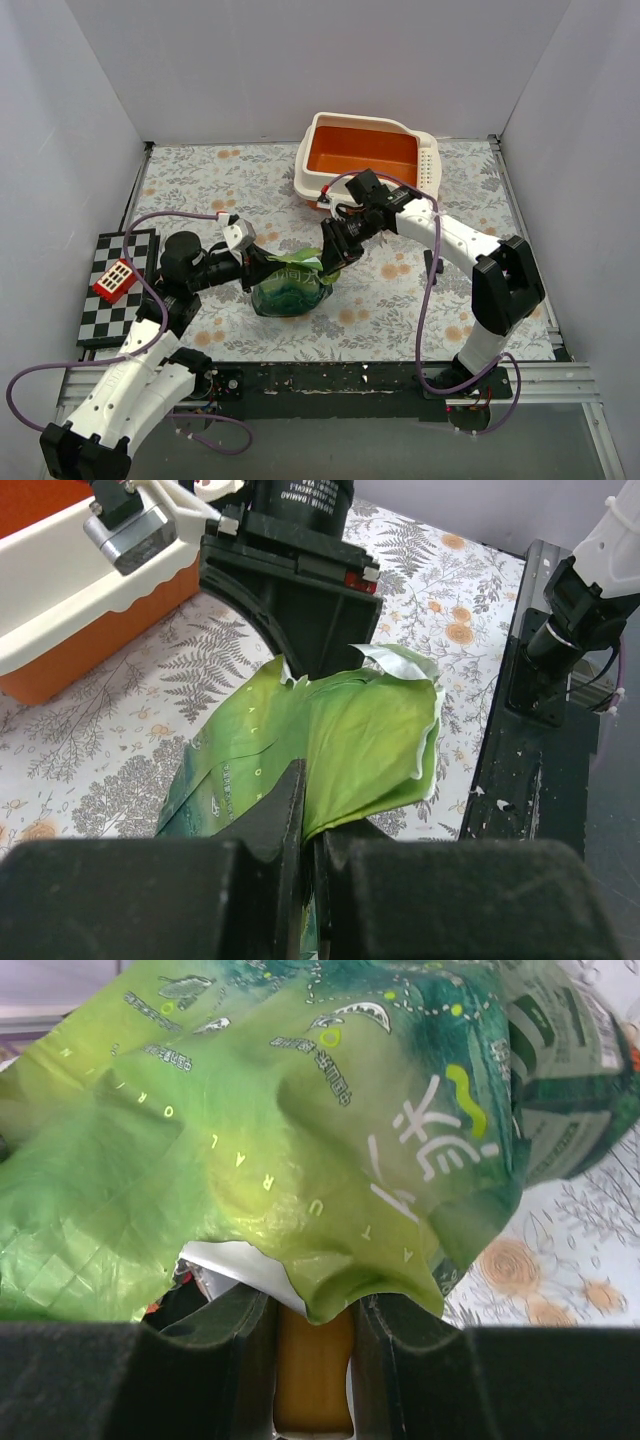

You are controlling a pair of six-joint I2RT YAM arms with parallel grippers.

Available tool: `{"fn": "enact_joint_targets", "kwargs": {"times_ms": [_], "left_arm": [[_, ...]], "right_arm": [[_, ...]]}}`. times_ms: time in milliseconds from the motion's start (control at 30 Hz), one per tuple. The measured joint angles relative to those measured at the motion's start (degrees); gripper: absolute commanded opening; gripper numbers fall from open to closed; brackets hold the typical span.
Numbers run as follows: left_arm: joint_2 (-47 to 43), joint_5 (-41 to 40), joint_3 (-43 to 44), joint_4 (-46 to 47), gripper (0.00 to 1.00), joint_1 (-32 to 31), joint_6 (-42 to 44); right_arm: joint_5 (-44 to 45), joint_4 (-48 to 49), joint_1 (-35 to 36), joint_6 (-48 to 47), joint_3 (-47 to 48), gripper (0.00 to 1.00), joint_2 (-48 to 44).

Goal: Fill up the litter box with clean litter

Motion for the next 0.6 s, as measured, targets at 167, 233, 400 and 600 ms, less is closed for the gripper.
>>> {"fn": "enact_joint_targets", "kwargs": {"times_ms": [167, 233, 400, 600], "left_arm": [[0.0, -0.5, -0.4, 0.3, 0.00, -0.3, -0.4], [0.1, -1.0, -0.4, 0.2, 0.00, -0.3, -0.3], [-0.1, -2.7, -0.3, -0.7, 0.00, -0.3, 0.4], [-0.3, -4.6, -0.3, -2.4, 0.00, -0.3, 1.6]], "right_arm": [[-6.0, 12.3, -0.4, 3.9, -6.0, 0.01, 1.0], [-7.9, 17.5, -0.3, 6.6, -7.8, 0.01, 1.8], [-9.1, 31.7, 1.3, 14.6, -10.1, 0.01, 4.3], [-7.4, 44.8, 3.2, 22.1, -10.8, 0.01, 6.7]]}}
